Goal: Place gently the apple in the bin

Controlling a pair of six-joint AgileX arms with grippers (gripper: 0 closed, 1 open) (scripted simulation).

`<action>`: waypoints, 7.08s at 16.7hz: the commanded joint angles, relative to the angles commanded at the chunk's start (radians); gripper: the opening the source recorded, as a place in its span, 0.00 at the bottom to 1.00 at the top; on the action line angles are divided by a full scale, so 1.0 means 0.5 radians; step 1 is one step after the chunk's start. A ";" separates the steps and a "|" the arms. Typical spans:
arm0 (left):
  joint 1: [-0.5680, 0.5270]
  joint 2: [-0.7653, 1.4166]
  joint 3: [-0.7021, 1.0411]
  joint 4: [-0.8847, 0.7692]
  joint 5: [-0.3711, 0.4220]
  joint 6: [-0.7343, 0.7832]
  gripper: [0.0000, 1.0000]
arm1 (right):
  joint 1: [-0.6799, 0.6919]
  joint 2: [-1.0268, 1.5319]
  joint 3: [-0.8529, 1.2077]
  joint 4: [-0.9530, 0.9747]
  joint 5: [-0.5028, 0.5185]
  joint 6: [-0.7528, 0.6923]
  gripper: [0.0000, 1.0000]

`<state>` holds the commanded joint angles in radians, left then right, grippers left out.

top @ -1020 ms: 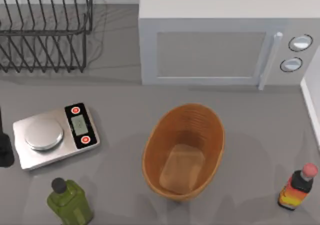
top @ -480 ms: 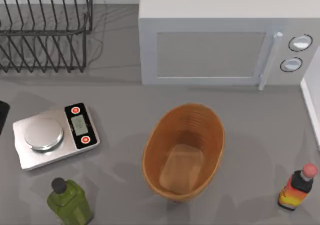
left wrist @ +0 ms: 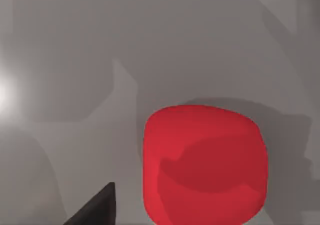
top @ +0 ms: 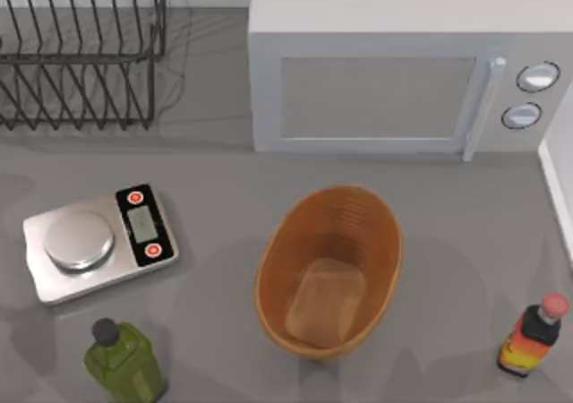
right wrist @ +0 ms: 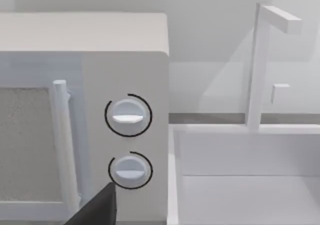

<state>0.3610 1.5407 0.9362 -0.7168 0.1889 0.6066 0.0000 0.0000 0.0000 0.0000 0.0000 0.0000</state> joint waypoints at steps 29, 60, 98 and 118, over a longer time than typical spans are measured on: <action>0.048 0.522 -0.097 0.465 0.048 -0.076 0.92 | 0.000 0.000 0.000 0.000 0.000 0.000 1.00; 0.066 0.352 0.311 -0.053 0.014 -0.065 0.00 | 0.000 0.000 0.000 0.000 0.000 0.000 1.00; -1.837 1.401 2.591 -1.937 -0.373 0.087 0.00 | 0.000 0.000 0.000 0.000 0.000 0.000 1.00; -2.640 1.860 3.322 -2.056 -0.550 0.180 0.00 | 0.000 0.000 0.000 0.000 0.000 0.000 1.00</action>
<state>-0.9592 2.4707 2.5973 -1.7447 -0.0861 0.6968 0.0000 0.0000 0.0000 0.0000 0.0000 0.0000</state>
